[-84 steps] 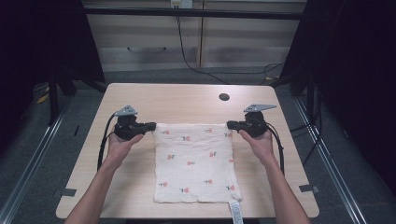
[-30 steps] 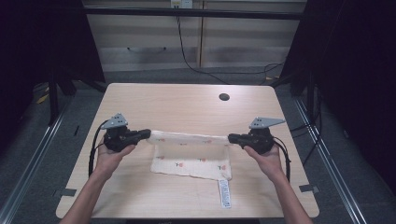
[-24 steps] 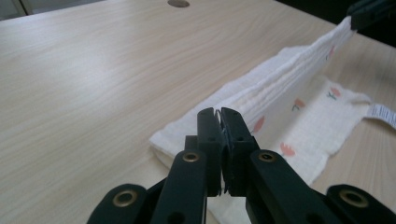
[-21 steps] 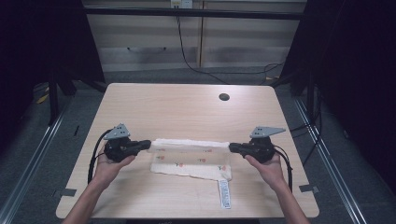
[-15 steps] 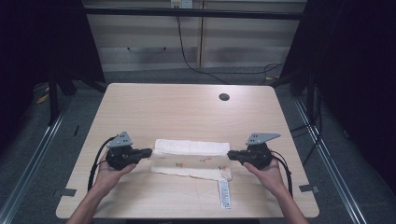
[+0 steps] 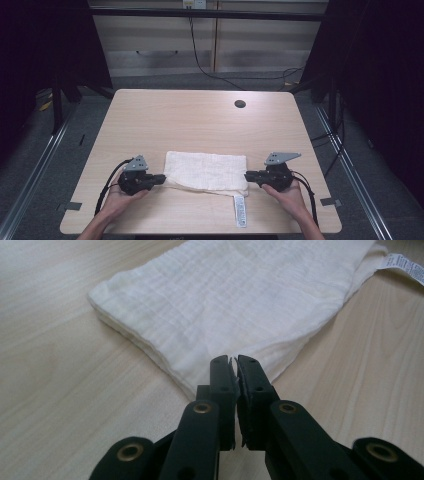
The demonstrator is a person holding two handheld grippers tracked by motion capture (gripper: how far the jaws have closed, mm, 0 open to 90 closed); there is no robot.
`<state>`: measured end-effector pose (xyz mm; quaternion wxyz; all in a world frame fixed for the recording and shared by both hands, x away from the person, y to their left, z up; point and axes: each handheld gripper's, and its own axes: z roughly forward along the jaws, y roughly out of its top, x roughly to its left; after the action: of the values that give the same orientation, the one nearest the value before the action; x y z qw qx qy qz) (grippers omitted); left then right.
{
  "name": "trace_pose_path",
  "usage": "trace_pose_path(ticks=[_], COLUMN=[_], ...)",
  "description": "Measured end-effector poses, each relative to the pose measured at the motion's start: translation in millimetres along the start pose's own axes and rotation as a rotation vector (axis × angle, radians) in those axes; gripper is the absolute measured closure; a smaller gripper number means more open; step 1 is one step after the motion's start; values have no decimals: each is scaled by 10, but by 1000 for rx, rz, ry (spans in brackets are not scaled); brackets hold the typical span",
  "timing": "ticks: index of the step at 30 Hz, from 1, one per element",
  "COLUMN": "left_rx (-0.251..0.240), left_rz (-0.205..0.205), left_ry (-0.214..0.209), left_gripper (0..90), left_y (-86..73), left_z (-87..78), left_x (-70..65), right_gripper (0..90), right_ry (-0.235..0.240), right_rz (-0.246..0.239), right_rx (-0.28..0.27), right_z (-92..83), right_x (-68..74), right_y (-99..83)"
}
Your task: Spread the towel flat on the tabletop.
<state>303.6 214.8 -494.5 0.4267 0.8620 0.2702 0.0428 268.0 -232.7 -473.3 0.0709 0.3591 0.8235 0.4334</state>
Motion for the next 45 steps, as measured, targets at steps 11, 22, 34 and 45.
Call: trace_pose_path(ticks=[11, 22, 34, 45], left_rx=[-109, -87, 40, 49], left_rz=[-56, -79, -48, -7], left_ry=[-12, 19, 60, 96], left_gripper=[710, 689, 778, 777], left_y=[58, 404, 304, 47], left_z=[-188, 105, 424, 157], left_x=[59, 307, 347, 64], right_gripper=[776, 773, 810, 800], right_ry=[-3, -28, -51, -21], right_rz=[10, 8, 46, -30], right_rx=[-10, 24, 100, 123], right_z=[-19, 255, 642, 665], right_x=[-14, -169, -339, -77], right_y=[16, 214, 225, 196])
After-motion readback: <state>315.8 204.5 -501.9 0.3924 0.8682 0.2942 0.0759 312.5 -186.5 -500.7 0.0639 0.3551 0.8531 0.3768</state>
